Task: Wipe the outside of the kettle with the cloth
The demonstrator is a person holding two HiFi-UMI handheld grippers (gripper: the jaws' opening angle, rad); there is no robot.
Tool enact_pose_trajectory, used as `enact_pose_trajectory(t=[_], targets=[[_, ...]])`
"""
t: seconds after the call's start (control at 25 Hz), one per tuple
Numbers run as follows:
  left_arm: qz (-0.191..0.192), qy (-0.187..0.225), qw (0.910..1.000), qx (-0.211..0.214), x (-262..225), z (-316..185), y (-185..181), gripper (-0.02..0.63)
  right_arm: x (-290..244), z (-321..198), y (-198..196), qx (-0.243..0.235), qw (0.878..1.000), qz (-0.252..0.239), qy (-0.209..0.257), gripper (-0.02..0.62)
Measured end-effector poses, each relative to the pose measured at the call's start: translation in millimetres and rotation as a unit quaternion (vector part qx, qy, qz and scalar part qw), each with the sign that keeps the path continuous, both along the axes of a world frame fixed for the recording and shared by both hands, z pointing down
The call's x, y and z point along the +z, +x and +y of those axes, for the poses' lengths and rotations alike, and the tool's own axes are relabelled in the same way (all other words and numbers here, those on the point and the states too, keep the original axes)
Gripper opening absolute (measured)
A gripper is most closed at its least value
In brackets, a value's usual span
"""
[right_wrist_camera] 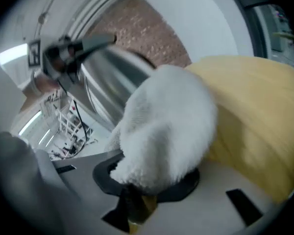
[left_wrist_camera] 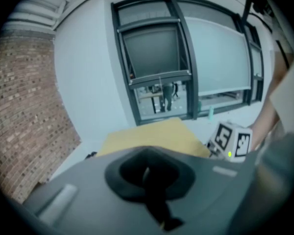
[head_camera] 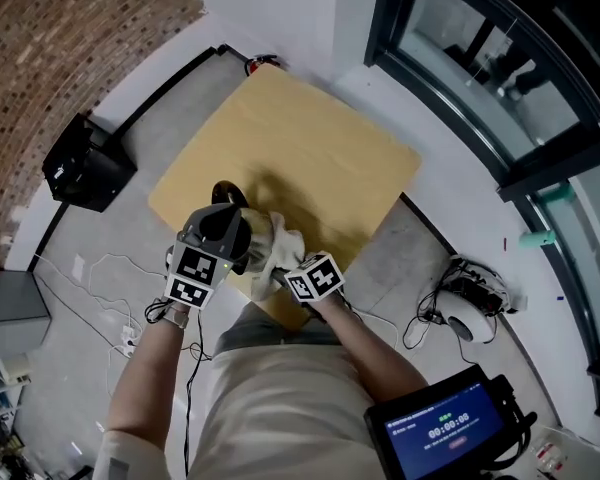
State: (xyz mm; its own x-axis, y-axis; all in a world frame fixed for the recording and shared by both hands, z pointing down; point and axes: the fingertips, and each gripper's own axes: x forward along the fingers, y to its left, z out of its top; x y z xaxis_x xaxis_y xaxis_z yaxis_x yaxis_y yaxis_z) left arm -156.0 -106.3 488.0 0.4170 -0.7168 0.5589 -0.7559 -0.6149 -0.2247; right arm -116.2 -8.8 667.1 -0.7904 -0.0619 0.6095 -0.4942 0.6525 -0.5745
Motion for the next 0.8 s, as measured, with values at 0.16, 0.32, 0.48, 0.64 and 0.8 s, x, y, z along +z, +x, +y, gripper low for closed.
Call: enact_pose_trajectory(t=[0.16,0.32,0.48,0.64,0.8], targets=[[-0.004,0.002,1.0,-0.007,0.2,0.5,1.0,-0.012,-8.3,47.8,-47.4,-0.069,0.996,-0.039,-0.042,0.126],[-0.004,-0.003,0.9999,-0.012,2.1,-2.0,-1.0,-0.012,-28.7,62.1,-72.4,-0.078,0.99,-0.091,-0.08,0.126],[-0.009,0.0,0.9998,-0.016,1.6,-3.3,0.7,-0.012,-65.9,75.3,-92.7,-0.081,0.976,-0.161,-0.12,0.126],[-0.012,-0.007,0.9995,-0.027,0.0,-3.1,0.7,-0.012,-99.5,75.2,-110.8,-0.034,0.959,-0.226,-0.17,0.126],[0.008,-0.019,0.9995,-0.022,-0.3,-0.1,8.3,-0.012,-99.9,49.0,-90.8,0.068,0.937,-0.269,-0.211,0.125]])
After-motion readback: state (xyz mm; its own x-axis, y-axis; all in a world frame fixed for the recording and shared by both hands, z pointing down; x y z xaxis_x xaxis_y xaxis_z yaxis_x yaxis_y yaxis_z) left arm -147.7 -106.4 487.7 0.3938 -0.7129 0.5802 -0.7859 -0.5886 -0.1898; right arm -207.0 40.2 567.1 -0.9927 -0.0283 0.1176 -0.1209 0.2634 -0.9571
